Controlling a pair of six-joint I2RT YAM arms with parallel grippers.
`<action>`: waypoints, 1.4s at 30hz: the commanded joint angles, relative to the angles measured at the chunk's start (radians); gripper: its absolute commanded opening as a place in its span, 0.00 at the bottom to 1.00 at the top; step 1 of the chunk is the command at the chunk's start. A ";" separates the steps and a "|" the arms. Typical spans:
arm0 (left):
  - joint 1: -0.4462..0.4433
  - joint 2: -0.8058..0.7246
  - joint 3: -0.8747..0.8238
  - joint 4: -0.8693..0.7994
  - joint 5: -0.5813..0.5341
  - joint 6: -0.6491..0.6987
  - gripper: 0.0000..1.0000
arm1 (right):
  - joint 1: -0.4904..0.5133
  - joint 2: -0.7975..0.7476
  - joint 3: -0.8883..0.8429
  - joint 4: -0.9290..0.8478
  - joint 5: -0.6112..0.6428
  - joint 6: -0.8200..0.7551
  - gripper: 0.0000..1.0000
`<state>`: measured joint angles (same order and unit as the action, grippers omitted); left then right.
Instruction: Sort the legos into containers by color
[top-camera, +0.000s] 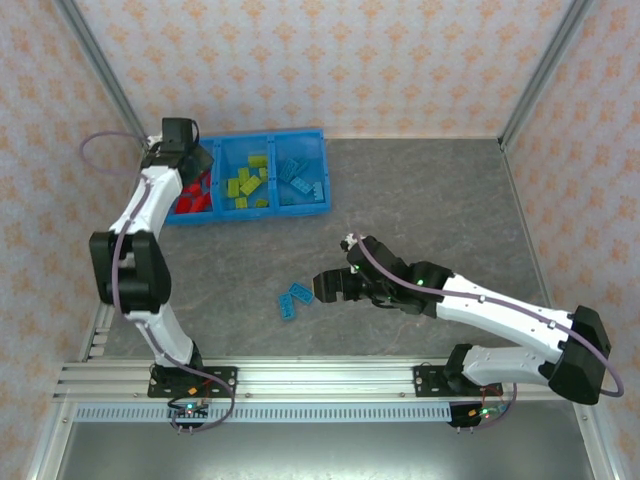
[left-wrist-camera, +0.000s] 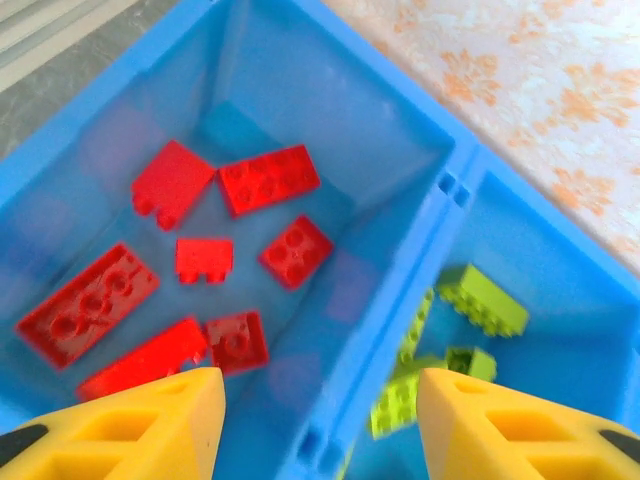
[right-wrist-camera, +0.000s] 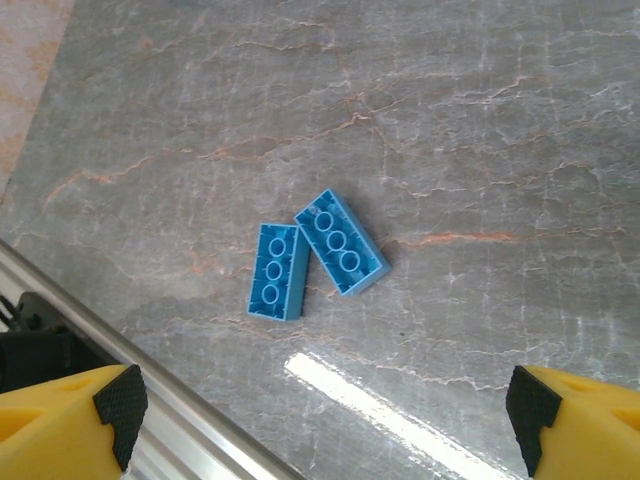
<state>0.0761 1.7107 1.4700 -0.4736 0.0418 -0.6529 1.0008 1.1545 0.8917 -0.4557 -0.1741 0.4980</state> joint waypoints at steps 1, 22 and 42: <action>-0.095 -0.225 -0.145 0.050 0.051 0.032 0.53 | 0.003 0.024 -0.016 -0.018 0.076 -0.004 0.95; -0.538 -0.356 -0.662 0.273 0.184 0.360 0.68 | 0.088 0.647 0.247 -0.009 0.135 -0.285 0.74; -0.535 -0.517 -0.767 0.365 0.178 0.385 0.83 | 0.063 0.408 0.059 0.219 0.173 -0.206 0.20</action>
<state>-0.4519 1.2350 0.7238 -0.1558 0.1902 -0.2859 1.0859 1.6695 0.9802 -0.3485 -0.0628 0.2504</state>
